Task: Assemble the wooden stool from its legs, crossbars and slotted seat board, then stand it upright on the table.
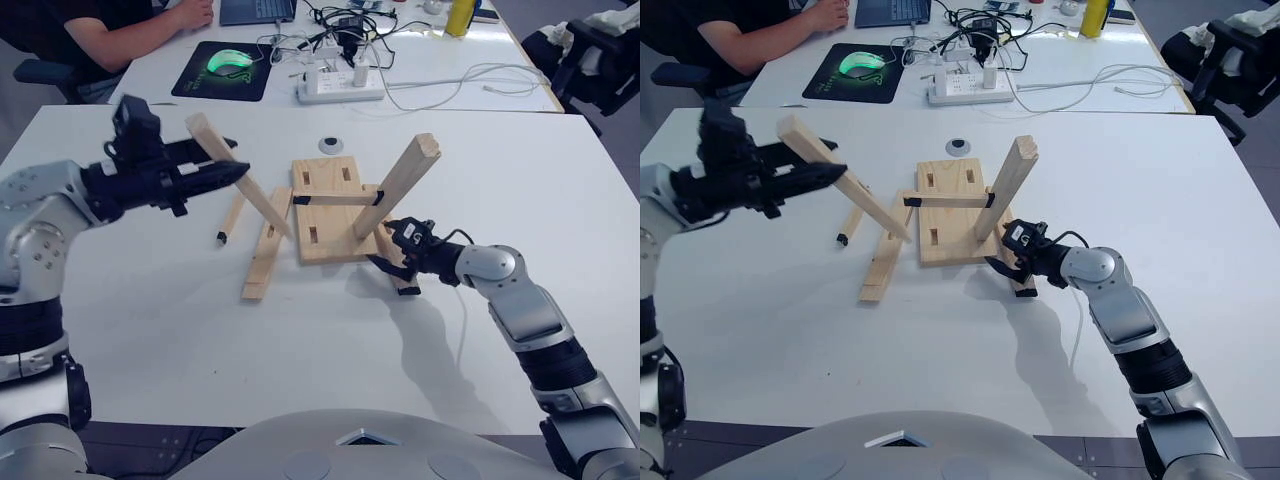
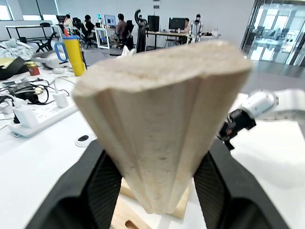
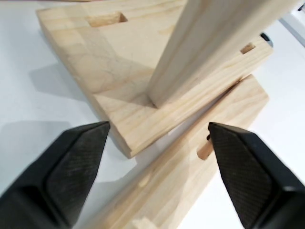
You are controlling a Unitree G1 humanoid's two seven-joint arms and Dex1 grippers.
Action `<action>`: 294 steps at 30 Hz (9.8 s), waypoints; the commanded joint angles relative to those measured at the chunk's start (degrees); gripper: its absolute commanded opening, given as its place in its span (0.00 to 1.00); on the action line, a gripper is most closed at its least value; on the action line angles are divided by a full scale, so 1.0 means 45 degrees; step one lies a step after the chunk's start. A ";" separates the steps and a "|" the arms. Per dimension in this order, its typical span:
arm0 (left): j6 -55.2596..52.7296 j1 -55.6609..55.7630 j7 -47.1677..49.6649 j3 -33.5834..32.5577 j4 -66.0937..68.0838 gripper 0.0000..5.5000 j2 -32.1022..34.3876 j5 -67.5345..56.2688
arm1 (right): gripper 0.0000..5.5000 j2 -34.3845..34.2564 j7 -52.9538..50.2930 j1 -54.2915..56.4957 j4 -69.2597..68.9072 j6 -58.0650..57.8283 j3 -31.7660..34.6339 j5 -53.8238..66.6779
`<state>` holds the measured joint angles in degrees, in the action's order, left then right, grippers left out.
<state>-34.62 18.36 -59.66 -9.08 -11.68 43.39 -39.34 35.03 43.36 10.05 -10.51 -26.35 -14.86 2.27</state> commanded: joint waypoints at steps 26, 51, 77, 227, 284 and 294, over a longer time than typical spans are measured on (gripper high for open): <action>0.2619 0.0337 -0.0668 0.0952 0.0671 0.38 -0.1052 0.1072 | 0.70 -0.0074 0.1512 0.1206 0.1639 0.0982 -0.0620 -0.0224; 0.2975 0.0100 -0.2720 0.2611 0.2482 0.38 0.0602 0.2510 | 0.70 -0.0028 0.1854 0.1183 0.1927 0.1160 -0.1067 -0.0893; 0.2092 0.3221 -0.3468 0.2503 0.2972 0.38 0.0307 0.2099 | 0.70 -0.0258 0.1226 0.0121 0.1176 0.0282 -0.1247 -0.0972; 0.0255 0.5554 -0.3796 0.5591 0.4253 0.38 -0.1676 0.3995 | 0.00 -0.4465 -0.7996 0.0957 -0.6033 -0.5543 -0.3852 -0.2069; -0.0375 0.1893 -0.0969 0.3006 0.1243 0.38 -0.1584 0.2657 | 0.00 -0.5466 -0.6314 0.1955 -0.6020 -0.2185 -0.1119 -0.1605; -0.0681 0.2857 -0.0239 0.3587 0.1230 0.38 -0.2049 0.2748 | 0.00 -0.5830 -0.6779 0.1487 -0.6097 -0.1783 -0.0902 -0.1983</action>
<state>-35.49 30.45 -61.49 5.72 -7.12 34.81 -27.28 9.19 14.26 17.11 -37.69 -34.52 -19.71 -5.63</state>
